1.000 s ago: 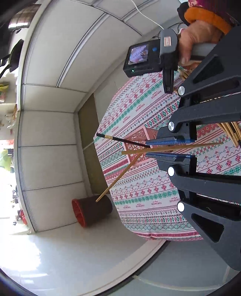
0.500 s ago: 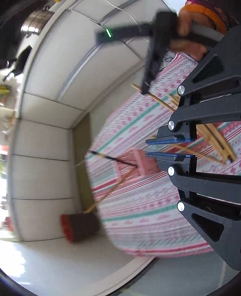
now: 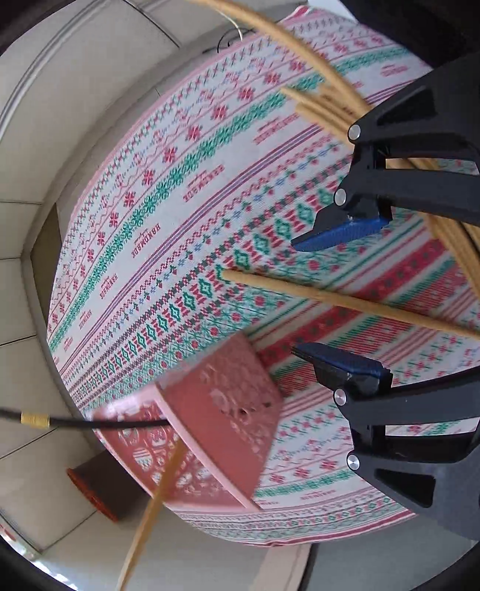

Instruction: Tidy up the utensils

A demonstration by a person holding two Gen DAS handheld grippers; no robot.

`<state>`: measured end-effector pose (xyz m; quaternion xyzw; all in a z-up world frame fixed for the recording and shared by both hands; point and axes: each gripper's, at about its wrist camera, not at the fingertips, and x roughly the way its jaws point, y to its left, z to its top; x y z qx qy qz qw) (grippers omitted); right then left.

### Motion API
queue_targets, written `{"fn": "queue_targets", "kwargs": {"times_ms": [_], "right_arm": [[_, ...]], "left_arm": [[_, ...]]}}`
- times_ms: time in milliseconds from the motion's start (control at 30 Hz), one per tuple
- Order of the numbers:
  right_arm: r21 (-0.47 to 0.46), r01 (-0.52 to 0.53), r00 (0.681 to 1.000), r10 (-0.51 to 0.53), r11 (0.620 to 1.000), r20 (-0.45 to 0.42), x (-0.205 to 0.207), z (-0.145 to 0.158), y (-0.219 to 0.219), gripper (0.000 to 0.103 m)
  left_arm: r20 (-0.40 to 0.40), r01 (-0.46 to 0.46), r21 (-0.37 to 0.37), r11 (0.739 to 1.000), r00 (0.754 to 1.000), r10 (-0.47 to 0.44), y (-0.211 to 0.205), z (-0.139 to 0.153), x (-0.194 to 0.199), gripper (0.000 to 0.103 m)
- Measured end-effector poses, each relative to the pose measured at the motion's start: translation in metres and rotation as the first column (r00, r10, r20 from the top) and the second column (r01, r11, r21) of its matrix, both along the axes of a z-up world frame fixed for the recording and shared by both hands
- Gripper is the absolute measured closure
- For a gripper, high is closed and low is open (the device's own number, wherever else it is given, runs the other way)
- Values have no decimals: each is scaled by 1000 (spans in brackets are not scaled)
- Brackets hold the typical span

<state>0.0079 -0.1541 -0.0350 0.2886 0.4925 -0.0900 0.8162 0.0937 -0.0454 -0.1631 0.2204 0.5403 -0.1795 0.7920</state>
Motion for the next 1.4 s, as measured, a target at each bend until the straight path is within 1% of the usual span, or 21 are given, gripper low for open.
{"fn": "queue_targets", "kwargs": {"times_ms": [67,133,167,200,267,367,433,500,533,600,733,800,900,967,1000,1067,1133,1200,1233,1300,1400], "right_arm": [[2,-6,1000,6,1000,-6,3,-4,-3,89],[12,-8,1000,8,1000,-11,7,-9,-6,89],[18,-8,1000,8,1000,-12,9,-12,-8,89],[24,-7,1000,8,1000,-13,10,-14,-10,89],[32,-3,1000,4,999,-17,12,-19,-13,89],[43,0,1000,1,999,-16,12,-21,-15,89],[43,-6,1000,6,999,-2,11,-15,-13,90],[38,-24,999,23,999,23,10,-5,-9,90],[32,-35,999,34,999,40,8,2,-6,91],[16,-62,995,60,998,83,6,22,0,91],[-28,-106,980,109,994,164,-4,60,10,92],[-54,-129,973,136,990,187,-10,76,15,93],[-99,-150,965,167,984,204,-17,95,20,93],[-94,-151,972,165,984,168,-16,95,15,91],[-83,-143,979,154,986,133,-13,90,11,88],[-30,-116,993,116,993,17,2,60,-8,47],[33,-43,993,47,999,-106,18,16,-31,45],[103,51,966,-24,993,-256,34,-40,-55,46],[132,84,953,-41,988,-299,38,-59,-59,47],[141,143,926,-82,980,-369,49,-93,-64,48],[98,176,906,-123,979,-405,67,-114,-56,48]], "left_arm": [[-32,-18,17,1000,999,19,-2,-13,9,54],[-48,-24,-24,999,999,23,1,-16,14,54],[-73,-20,-46,999,997,17,3,-17,16,65],[-104,-18,-86,996,994,9,6,-17,18,72],[-99,3,-90,996,995,-12,5,-17,13,90],[-51,29,-65,997,998,-32,1,-15,1,96],[-19,20,-91,996,1000,-22,6,-6,-7,97],[29,5,-132,991,1000,-2,16,16,-12,97],[59,-6,-189,982,998,18,26,36,-17,97],[94,-15,-253,967,995,40,41,63,-27,97],[199,-27,-355,934,974,103,74,116,-58,97],[240,-37,-403,915,960,144,87,136,-74,97],[274,-45,-445,894,944,184,88,152,-70,97],[296,-32,-467,884,936,190,87,162,-81,97],[310,-19,-472,881,932,186,87,167,-87,97],[325,1,-482,876,929,178,85,173,-93,97],[340,24,-484,875,926,163,82,177,-98,97],[352,37,-491,871,923,159,84,180,-101,97],[351,41,-497,867,923,158,86,180,-101,97],[347,39,-510,860,924,163,90,179,-98,97],[334,33,-522,853,928,169,94,176,-91,97]]}}
